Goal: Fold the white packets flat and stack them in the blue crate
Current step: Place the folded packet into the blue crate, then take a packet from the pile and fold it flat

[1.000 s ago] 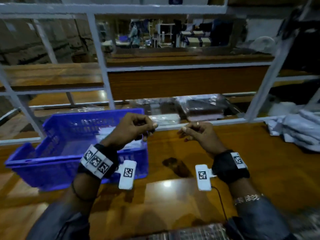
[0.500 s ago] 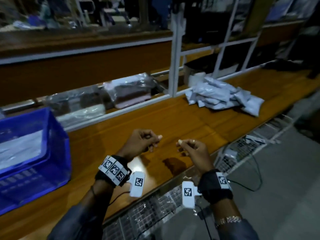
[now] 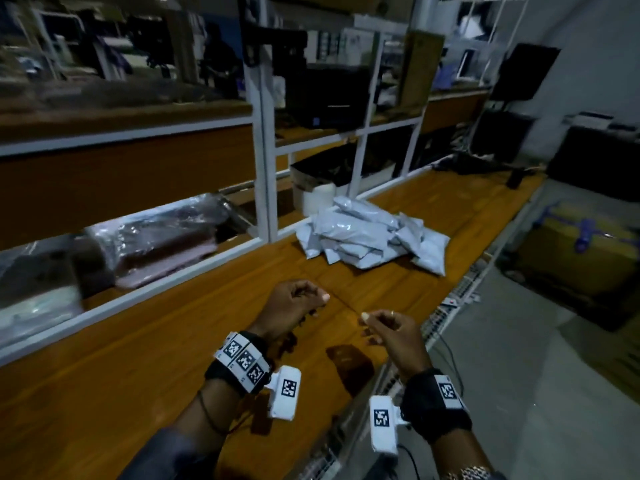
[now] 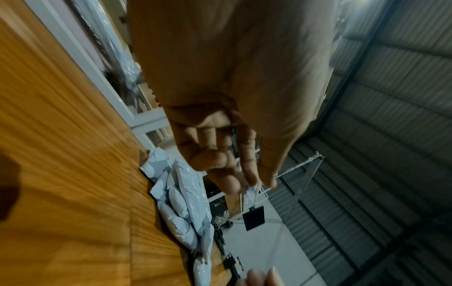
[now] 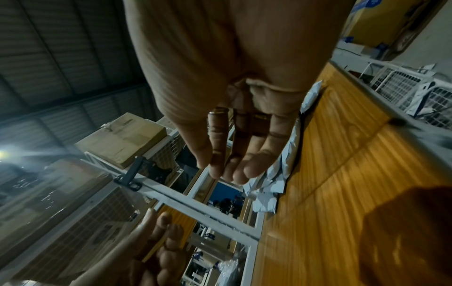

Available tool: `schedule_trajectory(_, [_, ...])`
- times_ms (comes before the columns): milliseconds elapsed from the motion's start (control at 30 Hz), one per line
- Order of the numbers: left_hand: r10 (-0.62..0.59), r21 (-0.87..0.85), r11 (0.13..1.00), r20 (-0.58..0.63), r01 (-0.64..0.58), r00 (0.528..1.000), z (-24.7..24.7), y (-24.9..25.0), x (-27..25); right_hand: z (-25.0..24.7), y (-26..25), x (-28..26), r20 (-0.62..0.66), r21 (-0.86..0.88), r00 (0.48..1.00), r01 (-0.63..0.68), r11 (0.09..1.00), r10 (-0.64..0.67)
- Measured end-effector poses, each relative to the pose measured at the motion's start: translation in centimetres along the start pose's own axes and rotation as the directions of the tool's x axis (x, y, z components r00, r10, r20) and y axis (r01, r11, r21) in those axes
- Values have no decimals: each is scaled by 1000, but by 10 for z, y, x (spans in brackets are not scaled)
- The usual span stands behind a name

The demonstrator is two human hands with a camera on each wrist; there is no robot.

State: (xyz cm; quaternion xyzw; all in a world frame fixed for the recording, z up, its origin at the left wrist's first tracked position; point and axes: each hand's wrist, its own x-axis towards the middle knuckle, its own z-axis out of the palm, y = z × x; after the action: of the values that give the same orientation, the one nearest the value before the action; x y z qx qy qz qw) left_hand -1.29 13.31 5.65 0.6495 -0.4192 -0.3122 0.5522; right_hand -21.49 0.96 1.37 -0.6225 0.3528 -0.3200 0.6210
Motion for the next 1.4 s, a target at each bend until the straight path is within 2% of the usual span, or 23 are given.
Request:
schedule_trajectory(167, [41,-20,999,-124,-44,991,-2,-2,71,-6,-2,58,-65,43,998,-6,999,9])
schedule_trajectory(267, [66,4,998,-127,-66,990,-4,-2,103,-15,-4,91,-54,-31,998,14,999,-15])
schedule_trajectory(500, [85,133,989,-148,-65,985,-9,-14,184,-34,-24,204,34,-213,982,189,959,-186])
schedule_trajectory(600, [114,248,965,-114,-83,987,-7,-15,218,-40,-28,256,70,-351,970,241,905,-231])
schedule_trajectory(733, [58,351,935,-29,-45,998,-6,-9,268,-46,-24,320,181,-540,958,287,791,-223])
schedule_trajectory(800, [43,413,910,-11,-35,999,-8,-14,295,-44,-24,348,201,-590,960,276,758,-193])
schedule_trajectory(900, [-41,485,874,-9,40,999,-8,-25,327,-36,-18,383,219,-688,969,238,685,-117])
schedule_trajectory(967, [-53,490,871,5,44,999,-8,-38,347,-33,-10,399,251,-742,964,249,622,-87])
schedule_trajectory(1000, [-63,523,851,18,44,998,-8,-45,355,-31,-7,404,268,-766,960,262,587,-78])
schedule_trajectory(1067, [-100,690,723,46,41,994,-5,-60,368,-29,0,412,316,-803,947,298,516,-55])
schedule_trajectory(1133, [-101,789,615,82,-2,991,0,-72,377,-29,10,418,369,-807,929,333,488,-24])
schedule_trajectory(1233, [-82,841,539,119,-56,989,12,-84,384,-30,20,423,395,-803,918,360,476,-28])
schedule_trajectory(1333, [-8,878,463,139,-120,990,9,-85,385,-33,12,422,408,-780,907,405,477,-102])
schedule_trajectory(1400, [-35,888,447,143,-113,989,-1,-71,380,-31,1,421,437,-755,887,453,474,-151])
